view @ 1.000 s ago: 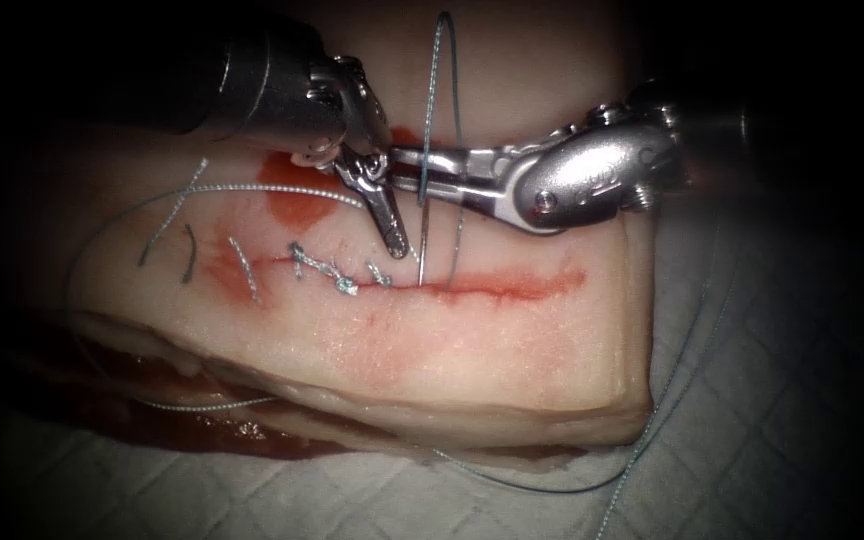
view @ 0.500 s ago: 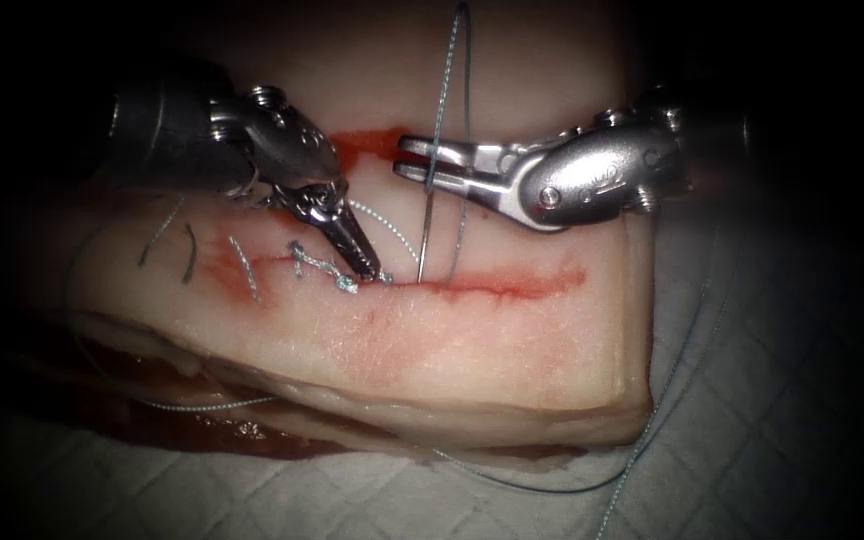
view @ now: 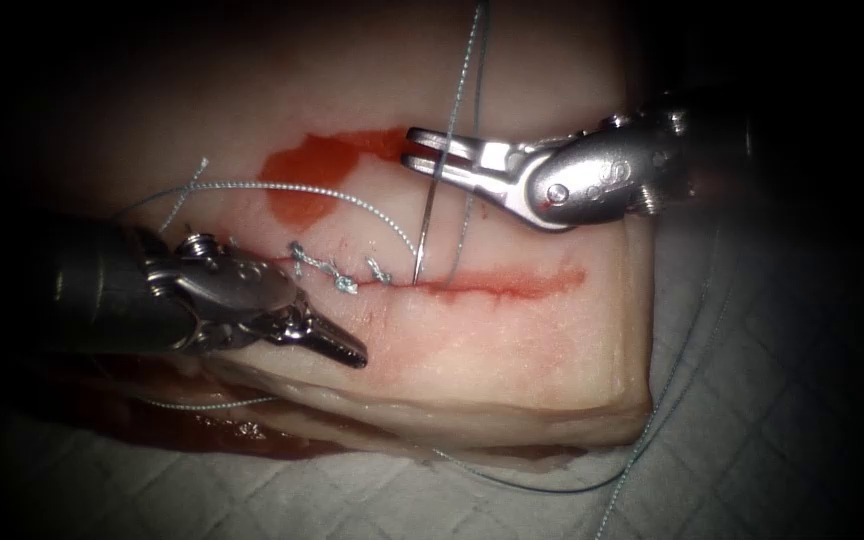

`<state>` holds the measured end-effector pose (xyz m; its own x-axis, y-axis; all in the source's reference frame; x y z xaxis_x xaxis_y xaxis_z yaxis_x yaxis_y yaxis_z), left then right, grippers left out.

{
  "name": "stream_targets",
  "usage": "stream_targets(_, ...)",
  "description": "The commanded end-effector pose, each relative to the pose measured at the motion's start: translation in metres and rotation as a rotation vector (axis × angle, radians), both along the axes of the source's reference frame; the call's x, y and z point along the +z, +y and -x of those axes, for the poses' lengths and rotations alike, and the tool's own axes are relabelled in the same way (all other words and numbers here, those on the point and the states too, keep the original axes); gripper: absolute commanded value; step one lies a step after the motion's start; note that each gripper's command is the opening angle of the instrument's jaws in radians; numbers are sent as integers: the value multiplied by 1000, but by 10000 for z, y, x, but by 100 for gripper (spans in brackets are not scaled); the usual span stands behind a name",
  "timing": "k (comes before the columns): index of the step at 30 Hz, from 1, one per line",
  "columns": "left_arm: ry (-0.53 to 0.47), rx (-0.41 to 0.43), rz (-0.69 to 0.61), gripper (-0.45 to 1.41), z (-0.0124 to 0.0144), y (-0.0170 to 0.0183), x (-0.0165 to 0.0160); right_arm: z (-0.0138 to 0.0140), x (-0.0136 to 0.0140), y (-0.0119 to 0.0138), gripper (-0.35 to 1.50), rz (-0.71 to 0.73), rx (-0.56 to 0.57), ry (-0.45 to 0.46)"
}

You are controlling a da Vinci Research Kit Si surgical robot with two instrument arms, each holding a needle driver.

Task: Wound Closure
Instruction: Insert the needle into the bottom half of the wound from the inside

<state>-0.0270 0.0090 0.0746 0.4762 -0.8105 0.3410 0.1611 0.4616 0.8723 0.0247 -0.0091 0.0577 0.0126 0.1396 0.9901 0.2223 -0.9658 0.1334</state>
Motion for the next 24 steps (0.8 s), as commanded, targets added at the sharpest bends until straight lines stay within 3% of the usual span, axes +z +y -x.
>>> stream_targets(1,-4,-14,-5,-45,7,1,6,-9,4,5,-35,-5,-1,3)
stream_targets(8,-78,-114,-37,-45,15,12,3,-8,4,5,-35,-22,-6,1)
stream_targets(24,-103,-107,-62,-45,21,10,-2,-6,4,7,-35,-102,28,-5)
